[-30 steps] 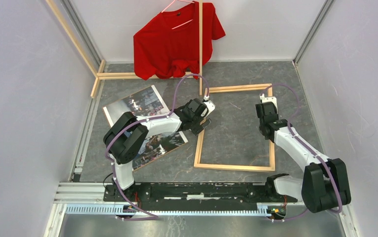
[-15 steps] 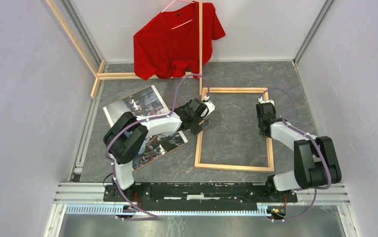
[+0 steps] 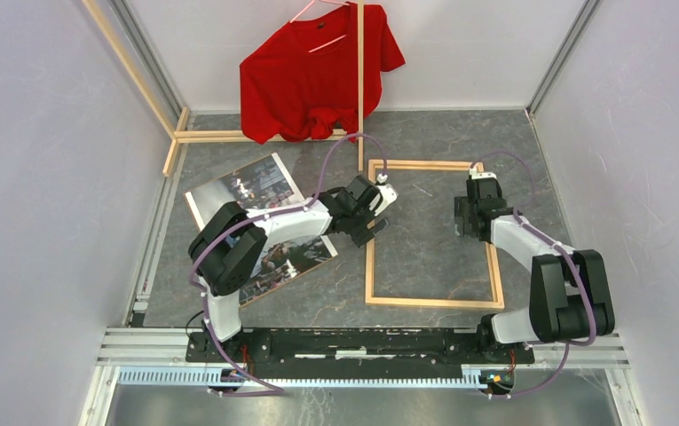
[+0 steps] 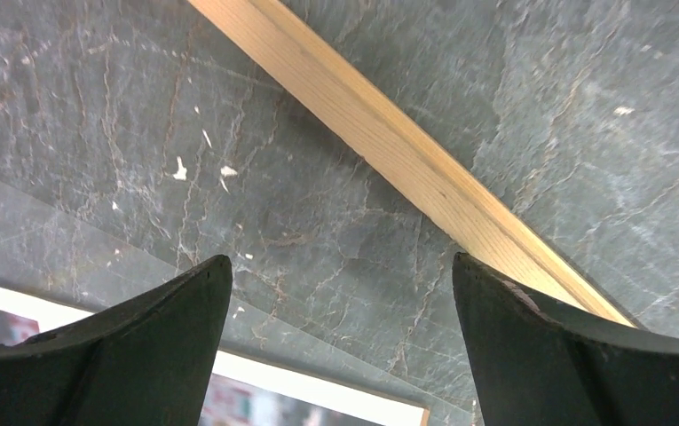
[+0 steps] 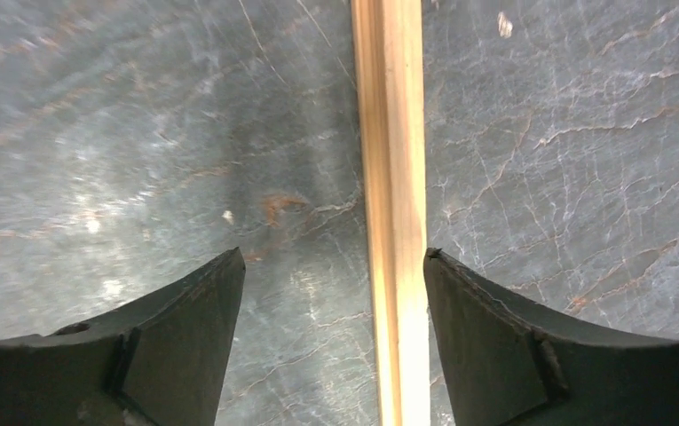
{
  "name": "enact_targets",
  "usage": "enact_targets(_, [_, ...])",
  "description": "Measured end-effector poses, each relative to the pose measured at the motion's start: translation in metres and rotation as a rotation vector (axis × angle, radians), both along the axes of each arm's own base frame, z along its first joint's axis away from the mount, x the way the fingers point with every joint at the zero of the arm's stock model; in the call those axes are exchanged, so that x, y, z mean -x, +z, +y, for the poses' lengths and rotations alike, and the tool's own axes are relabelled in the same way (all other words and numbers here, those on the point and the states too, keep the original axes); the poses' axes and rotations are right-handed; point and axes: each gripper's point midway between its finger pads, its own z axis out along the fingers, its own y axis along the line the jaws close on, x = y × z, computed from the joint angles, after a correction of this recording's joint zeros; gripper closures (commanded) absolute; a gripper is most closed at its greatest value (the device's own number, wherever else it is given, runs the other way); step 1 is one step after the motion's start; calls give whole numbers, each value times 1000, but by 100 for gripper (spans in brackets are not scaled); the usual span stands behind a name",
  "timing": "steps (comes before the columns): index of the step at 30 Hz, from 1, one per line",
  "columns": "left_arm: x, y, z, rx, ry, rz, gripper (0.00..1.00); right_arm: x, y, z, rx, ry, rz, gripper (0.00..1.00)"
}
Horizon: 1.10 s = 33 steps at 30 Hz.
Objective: Put the photo into the frame
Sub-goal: Turn over the photo frame at the center of the board, then pick up the photo frame item at the center of the board.
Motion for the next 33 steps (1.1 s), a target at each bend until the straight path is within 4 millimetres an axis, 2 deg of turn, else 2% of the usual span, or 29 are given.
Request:
enact_targets(2, [-3, 6, -4, 14, -3, 0, 0, -4, 10, 3, -24, -7, -28, 13])
enact_targets(3, [-5, 10, -6, 25, -4, -1, 0, -9, 19, 6, -42, -12, -54, 10])
enact_targets(4, [-9, 15, -7, 32, 0, -2, 0, -15, 29, 9, -58, -12, -82, 3])
enact_targets(6, [-15, 27, -8, 46, 6, 2, 0, -32, 56, 17, -107, -14, -169, 2])
enact_targets(9, [-36, 57, 0, 78, 46, -12, 0, -48, 95, 29, -190, -2, -310, 2])
enact_targets(11, [-53, 83, 14, 112, 86, -31, 0, -54, 116, 44, -266, 50, -382, 2])
enact_targets(13, [-70, 115, 42, 153, 150, -61, 0, -60, 132, 64, -361, 119, -460, 2])
enact_targets(14, [-76, 128, 58, 169, 184, -78, 0, -61, 135, 71, -387, 140, -476, 2])
enact_targets(16, [-87, 154, 98, 198, 262, -112, 0, -61, 139, 99, -459, 209, -501, 2])
enact_targets(19, [-94, 179, 162, 218, 393, -157, 0, -60, 137, 156, -527, 347, -472, 2])
enact_targets(20, [-93, 183, 187, 215, 443, -164, 0, -58, 133, 185, -548, 410, -442, 2])
enact_targets(23, [-82, 176, 259, 167, 585, -156, 0, -59, 120, 251, -601, 544, -368, 2])
enact_targets(27, [-58, 147, 332, 65, 727, -111, 0, -64, 98, 312, -631, 637, -282, 2])
enact_targets(29, [-40, 128, 365, -11, 793, -82, 0, -68, 86, 337, -636, 663, -247, 2])
enact_targets(33, [-10, 89, 403, -134, 856, -25, 0, -74, 61, 368, -656, 679, -187, 2])
